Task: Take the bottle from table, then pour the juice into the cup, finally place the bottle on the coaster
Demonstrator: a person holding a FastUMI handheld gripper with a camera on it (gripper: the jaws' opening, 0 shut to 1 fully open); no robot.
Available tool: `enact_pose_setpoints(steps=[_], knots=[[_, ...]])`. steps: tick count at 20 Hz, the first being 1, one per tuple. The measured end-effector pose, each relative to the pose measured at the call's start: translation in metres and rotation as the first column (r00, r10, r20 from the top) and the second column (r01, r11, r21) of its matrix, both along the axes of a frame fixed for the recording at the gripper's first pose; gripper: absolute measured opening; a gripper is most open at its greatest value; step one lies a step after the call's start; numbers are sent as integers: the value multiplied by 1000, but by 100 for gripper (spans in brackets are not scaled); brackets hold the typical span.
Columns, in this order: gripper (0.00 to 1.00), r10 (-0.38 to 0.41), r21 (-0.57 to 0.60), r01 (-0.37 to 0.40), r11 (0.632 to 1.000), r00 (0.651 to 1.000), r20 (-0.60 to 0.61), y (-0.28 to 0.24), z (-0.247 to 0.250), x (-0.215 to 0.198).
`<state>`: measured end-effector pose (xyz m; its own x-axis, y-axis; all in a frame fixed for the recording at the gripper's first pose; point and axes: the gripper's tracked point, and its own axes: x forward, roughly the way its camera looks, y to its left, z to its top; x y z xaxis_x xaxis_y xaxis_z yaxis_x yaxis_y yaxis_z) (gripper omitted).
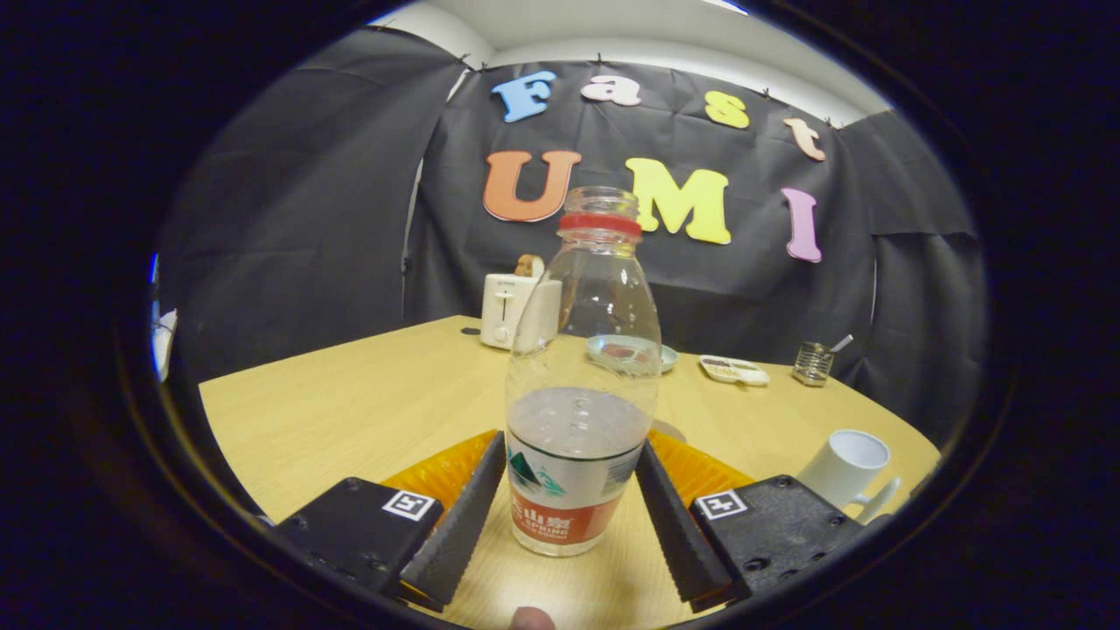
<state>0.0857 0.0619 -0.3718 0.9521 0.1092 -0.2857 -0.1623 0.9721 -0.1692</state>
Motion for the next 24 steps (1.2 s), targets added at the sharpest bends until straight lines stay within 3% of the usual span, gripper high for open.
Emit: enact_pose_setpoints(steps=[4, 7, 11, 15, 20, 22, 24], knots=[[83, 29, -2, -28, 1000, 999, 22, -1, 4, -3], [80, 6, 12, -6, 1000, 1000, 12, -9, 14, -9], [78, -52, 134, 58, 989, 997, -54, -26, 22, -20], [77, -36, 297, 66, 953, 994, -105, -26, 38, -28], [77, -25, 494, 97, 864, 988, -151, -29, 50, -23], [77, -18, 593, 107, 798, 988, -154, -31, 60, -22], [76, -20, 695, 125, 708, 987, -157, -35, 70, -21]])
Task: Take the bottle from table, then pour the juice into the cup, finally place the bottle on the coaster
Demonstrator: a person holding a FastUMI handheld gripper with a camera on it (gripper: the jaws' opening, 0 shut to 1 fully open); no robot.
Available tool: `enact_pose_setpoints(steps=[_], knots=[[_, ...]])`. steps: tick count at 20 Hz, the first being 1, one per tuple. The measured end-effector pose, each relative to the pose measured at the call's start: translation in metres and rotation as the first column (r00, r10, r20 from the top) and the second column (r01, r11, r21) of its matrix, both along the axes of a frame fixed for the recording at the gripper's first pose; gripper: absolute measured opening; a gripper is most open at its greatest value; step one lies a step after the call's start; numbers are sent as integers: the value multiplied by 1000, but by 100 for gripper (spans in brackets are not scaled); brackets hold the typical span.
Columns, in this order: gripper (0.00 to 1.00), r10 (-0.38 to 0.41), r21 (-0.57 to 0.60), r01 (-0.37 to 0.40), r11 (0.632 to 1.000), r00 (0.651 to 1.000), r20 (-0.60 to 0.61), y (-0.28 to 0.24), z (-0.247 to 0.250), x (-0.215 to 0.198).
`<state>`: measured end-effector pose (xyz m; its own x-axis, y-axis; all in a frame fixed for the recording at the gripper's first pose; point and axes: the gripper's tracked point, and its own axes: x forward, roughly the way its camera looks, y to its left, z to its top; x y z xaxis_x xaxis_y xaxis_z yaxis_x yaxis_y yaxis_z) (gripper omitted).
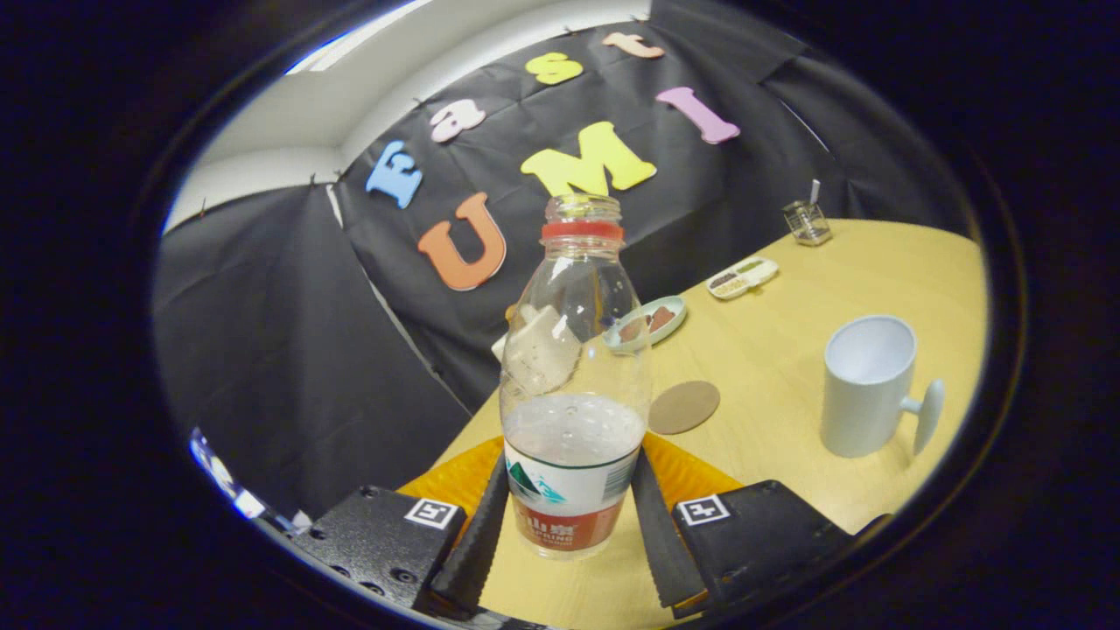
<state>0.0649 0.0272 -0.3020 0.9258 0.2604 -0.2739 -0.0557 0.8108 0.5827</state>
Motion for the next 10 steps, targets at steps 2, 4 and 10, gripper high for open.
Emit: enact_pose_setpoints(steps=[2, 4, 10], knots=[[76, -19, 104, 19, 994, 1000, 2, -5, 5, -1], [76, -46, 205, 46, 978, 999, -5, -12, 8, 2], [76, -135, 495, 152, 855, 988, -69, -30, 9, 6]])
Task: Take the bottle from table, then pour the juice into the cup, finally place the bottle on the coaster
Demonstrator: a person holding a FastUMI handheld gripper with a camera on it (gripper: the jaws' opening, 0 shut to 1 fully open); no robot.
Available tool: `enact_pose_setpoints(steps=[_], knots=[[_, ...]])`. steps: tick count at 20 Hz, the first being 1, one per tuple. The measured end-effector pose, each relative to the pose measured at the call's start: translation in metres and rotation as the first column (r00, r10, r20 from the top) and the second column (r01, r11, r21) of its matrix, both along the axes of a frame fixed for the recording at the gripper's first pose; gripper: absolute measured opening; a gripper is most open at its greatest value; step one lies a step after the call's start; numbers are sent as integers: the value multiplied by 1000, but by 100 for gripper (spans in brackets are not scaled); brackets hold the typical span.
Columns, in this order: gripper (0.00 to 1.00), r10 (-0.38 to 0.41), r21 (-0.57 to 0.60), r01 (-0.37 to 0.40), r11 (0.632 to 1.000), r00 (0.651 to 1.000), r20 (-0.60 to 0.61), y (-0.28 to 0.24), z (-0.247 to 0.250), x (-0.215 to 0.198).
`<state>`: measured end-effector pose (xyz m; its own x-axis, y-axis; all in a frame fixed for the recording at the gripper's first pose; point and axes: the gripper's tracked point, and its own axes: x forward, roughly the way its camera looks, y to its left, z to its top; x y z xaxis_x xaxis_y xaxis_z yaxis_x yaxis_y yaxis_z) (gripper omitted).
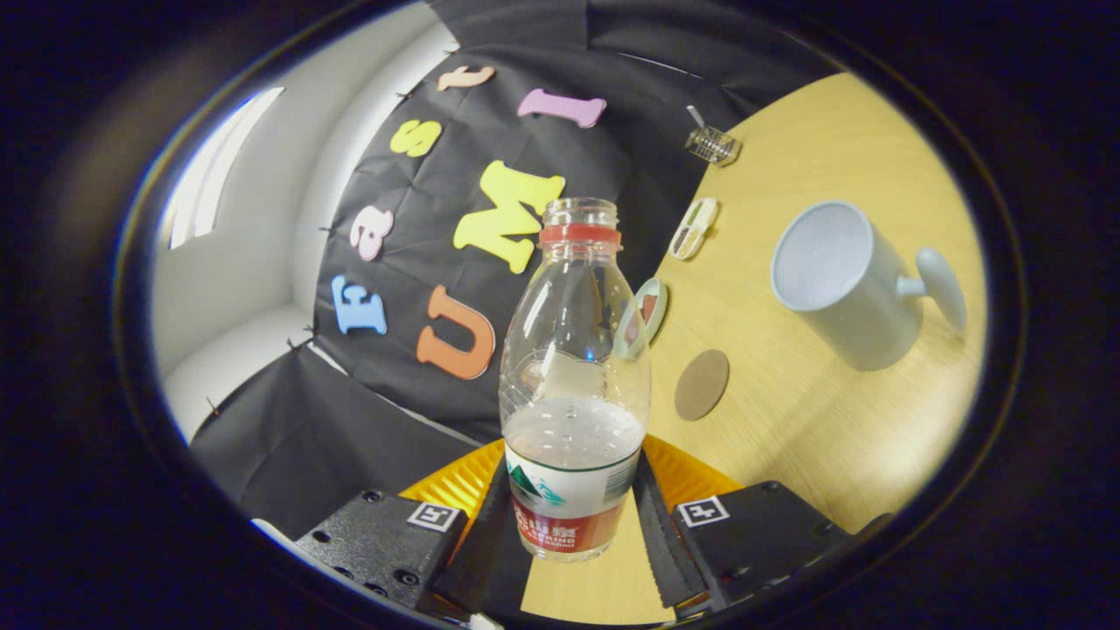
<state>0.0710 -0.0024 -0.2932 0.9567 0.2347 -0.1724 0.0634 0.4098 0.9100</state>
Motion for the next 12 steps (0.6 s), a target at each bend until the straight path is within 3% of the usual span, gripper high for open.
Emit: enact_pose_setpoints(steps=[5, 12], knots=[[75, -57, 187, 60, 981, 998, -19, -5, -3, 1], [75, -95, 354, 111, 929, 993, -64, 0, -2, 6]])
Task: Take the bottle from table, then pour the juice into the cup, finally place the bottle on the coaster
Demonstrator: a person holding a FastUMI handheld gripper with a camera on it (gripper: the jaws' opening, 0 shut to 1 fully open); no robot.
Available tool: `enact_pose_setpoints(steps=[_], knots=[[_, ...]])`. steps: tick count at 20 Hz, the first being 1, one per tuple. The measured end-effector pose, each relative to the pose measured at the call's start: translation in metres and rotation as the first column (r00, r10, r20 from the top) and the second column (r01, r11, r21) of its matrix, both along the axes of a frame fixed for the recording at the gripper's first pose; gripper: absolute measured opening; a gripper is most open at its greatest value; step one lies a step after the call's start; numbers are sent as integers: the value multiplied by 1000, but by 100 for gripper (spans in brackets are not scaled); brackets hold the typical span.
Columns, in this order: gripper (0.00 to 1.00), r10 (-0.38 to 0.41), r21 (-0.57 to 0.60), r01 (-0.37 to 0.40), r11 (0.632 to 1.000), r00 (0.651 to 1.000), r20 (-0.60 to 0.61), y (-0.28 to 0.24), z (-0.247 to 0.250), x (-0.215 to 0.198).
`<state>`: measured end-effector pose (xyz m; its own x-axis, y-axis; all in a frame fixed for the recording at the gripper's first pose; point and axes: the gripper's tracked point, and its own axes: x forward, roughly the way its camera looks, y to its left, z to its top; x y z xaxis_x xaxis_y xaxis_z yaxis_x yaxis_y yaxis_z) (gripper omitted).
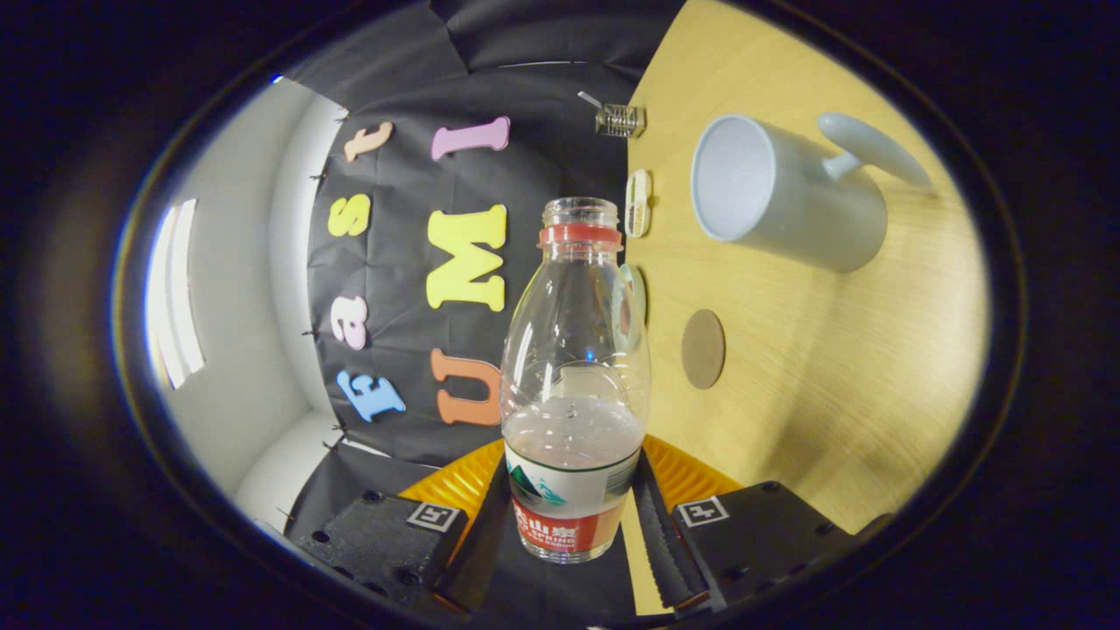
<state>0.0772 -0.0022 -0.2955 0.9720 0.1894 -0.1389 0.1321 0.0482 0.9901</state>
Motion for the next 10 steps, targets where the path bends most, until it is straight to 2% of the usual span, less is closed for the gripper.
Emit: enact_pose_setpoints(steps=[3, 10], knots=[[75, -22, 72, 23, 997, 1000, -9, 1, 8, 4], [75, -56, 150, 59, 987, 998, -29, -5, 13, 5]])
